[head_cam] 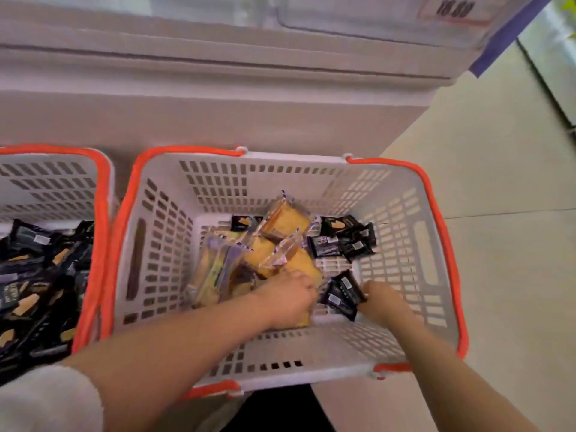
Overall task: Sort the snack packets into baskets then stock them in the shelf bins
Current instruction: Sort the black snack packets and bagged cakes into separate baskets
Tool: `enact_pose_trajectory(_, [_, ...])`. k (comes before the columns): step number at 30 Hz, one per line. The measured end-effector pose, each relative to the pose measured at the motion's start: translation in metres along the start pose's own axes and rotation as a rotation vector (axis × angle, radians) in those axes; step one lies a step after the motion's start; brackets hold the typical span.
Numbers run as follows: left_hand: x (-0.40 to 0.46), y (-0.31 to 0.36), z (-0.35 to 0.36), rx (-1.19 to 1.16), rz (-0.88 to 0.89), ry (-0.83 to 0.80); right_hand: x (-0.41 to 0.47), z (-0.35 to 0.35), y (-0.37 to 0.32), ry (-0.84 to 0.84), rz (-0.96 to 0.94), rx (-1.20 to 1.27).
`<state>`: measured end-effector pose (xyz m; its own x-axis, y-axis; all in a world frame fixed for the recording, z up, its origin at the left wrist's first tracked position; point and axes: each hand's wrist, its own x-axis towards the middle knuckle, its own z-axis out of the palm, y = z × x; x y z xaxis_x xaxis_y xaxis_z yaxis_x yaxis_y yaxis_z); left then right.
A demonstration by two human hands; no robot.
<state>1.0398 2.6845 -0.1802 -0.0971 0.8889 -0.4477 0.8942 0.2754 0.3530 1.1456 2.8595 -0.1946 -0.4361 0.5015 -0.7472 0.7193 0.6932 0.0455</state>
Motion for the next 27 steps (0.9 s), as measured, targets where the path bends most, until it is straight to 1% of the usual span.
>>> enact_pose_trajectory(2, [0.024,0.004,0.009,0.025,0.035,-0.072,0.023,0.013,0.004,-0.042,-0.019,-0.052])
enact_pose_trajectory(6, [0.053,0.003,0.031,0.107,0.118,-0.137,0.062,0.029,-0.003,-0.029,-0.053,-0.077])
enact_pose_trajectory(9, [0.069,0.001,0.046,0.305,0.243,-0.089,0.081,0.032,-0.010,0.042,-0.066,-0.163])
enact_pose_trajectory(11, [0.080,0.002,0.053,0.404,0.303,-0.046,0.086,0.030,-0.011,0.066,-0.053,-0.137])
enact_pose_trajectory(13, [0.092,0.008,0.058,0.452,0.324,-0.030,0.086,0.021,-0.008,0.060,-0.019,0.019])
enact_pose_trajectory(16, [0.114,0.021,0.066,0.419,0.290,-0.007,0.077,0.004,0.002,0.076,-0.046,0.279])
enact_pose_trajectory(19, [0.134,0.034,0.071,0.334,0.221,-0.091,0.063,-0.009,0.012,0.070,-0.041,0.444])
enact_pose_trajectory(23, [0.142,0.041,0.076,0.367,0.156,-0.134,0.054,-0.011,0.018,-0.006,-0.024,0.658])
enact_pose_trajectory(25, [0.141,0.039,0.075,0.308,0.115,-0.138,0.050,-0.013,0.020,0.000,-0.034,0.786])
enact_pose_trajectory(27, [0.136,0.035,0.067,0.148,0.048,-0.077,0.045,-0.016,0.021,0.040,-0.041,0.874])
